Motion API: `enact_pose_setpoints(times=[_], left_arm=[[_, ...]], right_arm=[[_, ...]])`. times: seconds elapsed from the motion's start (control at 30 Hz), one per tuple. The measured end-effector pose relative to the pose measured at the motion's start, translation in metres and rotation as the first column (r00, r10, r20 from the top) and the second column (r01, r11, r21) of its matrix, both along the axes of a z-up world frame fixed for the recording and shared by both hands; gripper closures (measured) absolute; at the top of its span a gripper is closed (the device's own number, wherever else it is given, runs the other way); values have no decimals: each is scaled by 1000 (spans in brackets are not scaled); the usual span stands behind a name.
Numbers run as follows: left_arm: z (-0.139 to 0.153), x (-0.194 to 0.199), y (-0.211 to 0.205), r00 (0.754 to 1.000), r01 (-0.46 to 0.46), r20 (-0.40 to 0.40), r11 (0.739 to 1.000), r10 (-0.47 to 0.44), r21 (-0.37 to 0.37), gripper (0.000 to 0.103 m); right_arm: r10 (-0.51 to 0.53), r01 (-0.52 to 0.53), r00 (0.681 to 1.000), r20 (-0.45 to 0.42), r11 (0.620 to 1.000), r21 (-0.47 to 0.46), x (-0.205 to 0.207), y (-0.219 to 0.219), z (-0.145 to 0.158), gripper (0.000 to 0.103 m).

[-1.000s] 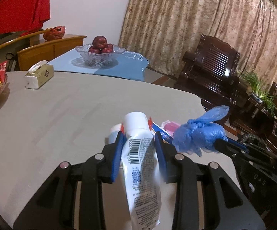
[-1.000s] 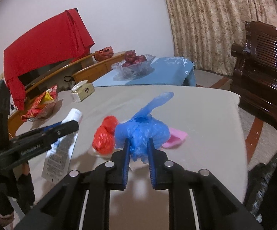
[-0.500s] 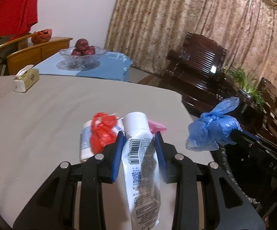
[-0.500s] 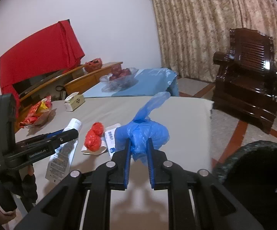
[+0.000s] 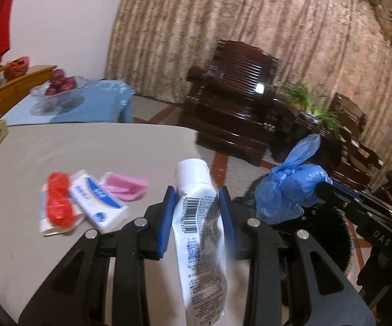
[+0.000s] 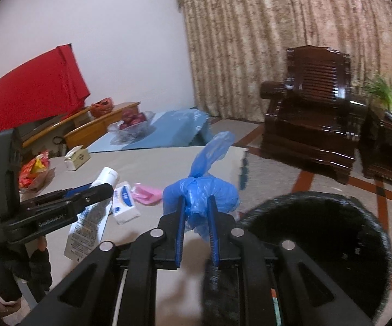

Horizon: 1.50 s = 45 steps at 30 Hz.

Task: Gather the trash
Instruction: 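Carry the tube and blue bag over the bin and open both tools, then move both open tools back to the table toward the red bag and box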

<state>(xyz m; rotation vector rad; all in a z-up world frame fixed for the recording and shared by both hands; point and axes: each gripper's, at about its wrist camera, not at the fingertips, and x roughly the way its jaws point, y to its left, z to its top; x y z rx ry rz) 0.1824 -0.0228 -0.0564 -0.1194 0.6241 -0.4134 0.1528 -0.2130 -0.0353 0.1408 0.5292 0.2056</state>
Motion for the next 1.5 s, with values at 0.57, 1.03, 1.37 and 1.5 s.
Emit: enact_pose_setpoints(times=[0.57, 1.03, 1.37, 1.5], left_arm=[[-14, 2, -129, 976, 216, -10, 976, -217, -18, 71], [-35, 16, -206, 931, 357, -63, 932, -360, -55, 59], [-33, 11, -189, 951, 308, -30, 951, -309, -14, 17], [-23, 9, -156, 971, 240, -3, 969, -241, 53, 13]], right_arm=[[-189, 188, 982, -13, 981, -41, -40, -99, -4, 87], [-282, 279, 958, -50, 958, -63, -52, -144, -23, 83], [-381, 378, 924, -37, 924, -63, -74, -159, -30, 6], [-367, 365, 929, -42, 930, -47, -76, -153, -27, 6]])
